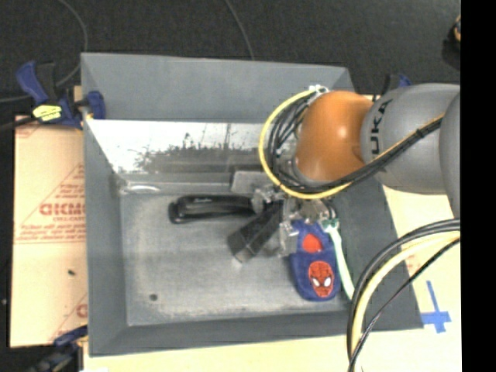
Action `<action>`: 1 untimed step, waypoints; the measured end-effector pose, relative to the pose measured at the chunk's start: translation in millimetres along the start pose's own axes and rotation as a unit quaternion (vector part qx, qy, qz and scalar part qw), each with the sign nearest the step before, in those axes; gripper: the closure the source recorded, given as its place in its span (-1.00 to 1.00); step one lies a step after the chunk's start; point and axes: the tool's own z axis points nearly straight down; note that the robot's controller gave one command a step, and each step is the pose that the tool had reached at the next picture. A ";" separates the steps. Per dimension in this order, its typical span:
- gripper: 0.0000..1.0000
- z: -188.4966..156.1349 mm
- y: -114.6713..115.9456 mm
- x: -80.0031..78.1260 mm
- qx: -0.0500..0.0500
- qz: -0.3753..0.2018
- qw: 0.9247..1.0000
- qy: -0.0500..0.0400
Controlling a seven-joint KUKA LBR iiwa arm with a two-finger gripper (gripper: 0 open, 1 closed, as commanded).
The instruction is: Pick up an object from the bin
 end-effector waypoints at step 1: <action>-1.00 21.5 -6.4 -16.5 0.001 -0.042 0.999 -0.004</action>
Offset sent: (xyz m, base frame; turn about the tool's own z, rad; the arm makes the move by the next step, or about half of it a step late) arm 0.0110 -0.0144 0.0196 0.0073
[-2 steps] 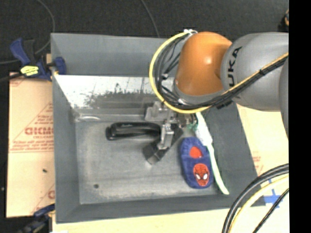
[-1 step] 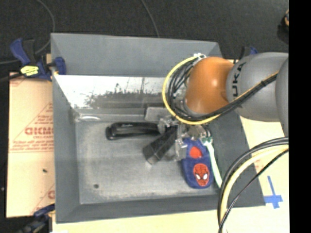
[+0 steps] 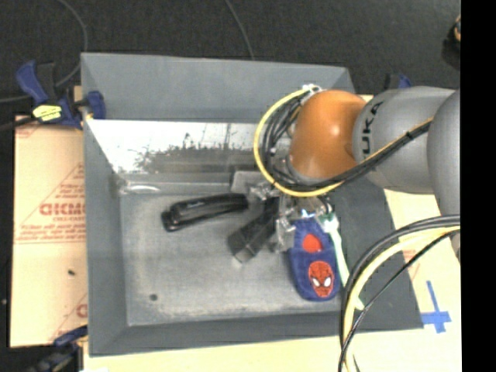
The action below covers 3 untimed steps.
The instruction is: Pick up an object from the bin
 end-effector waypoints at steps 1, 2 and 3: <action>-1.00 -42.4 -10.7 8.9 0.000 0.045 0.999 0.000; -1.00 -0.5 -1.4 -0.3 0.000 0.002 1.000 -0.001; 1.00 0.1 -11.8 -4.1 0.001 0.004 1.000 -0.002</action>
Offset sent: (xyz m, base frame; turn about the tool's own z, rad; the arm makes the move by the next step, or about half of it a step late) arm 0.0000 0.0000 0.0000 0.0000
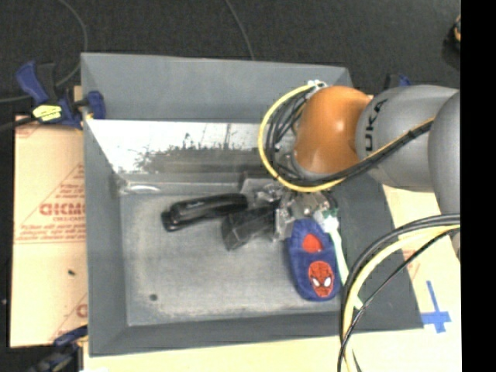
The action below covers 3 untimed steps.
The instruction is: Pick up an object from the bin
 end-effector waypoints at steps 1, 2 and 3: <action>1.00 0.0 0.0 0.0 0.000 0.000 1.000 0.000; 1.00 -5.5 0.3 0.7 0.000 0.001 1.000 0.000; 1.00 -11.2 0.1 0.3 0.000 0.001 1.000 -0.001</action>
Offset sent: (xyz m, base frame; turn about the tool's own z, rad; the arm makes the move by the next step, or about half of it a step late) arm 0.0000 0.0001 0.0241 0.0000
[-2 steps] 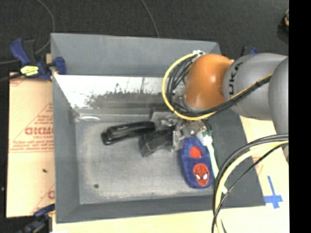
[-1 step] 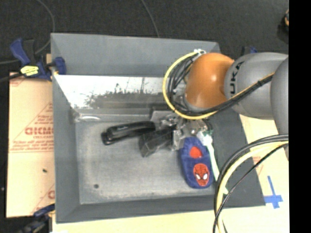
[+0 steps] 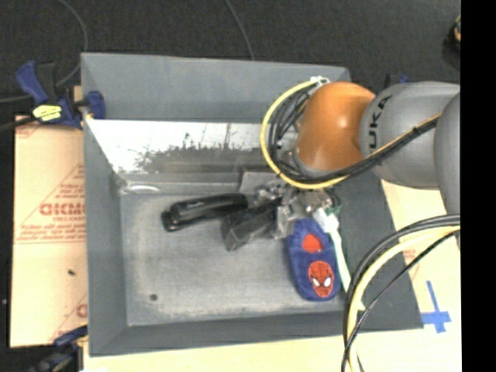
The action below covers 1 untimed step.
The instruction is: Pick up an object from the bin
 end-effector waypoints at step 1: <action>1.00 -4.4 -0.1 -0.1 0.000 0.000 1.000 0.000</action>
Offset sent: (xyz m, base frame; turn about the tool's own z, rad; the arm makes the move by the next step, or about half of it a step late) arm 0.0000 -0.0001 0.0411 0.0000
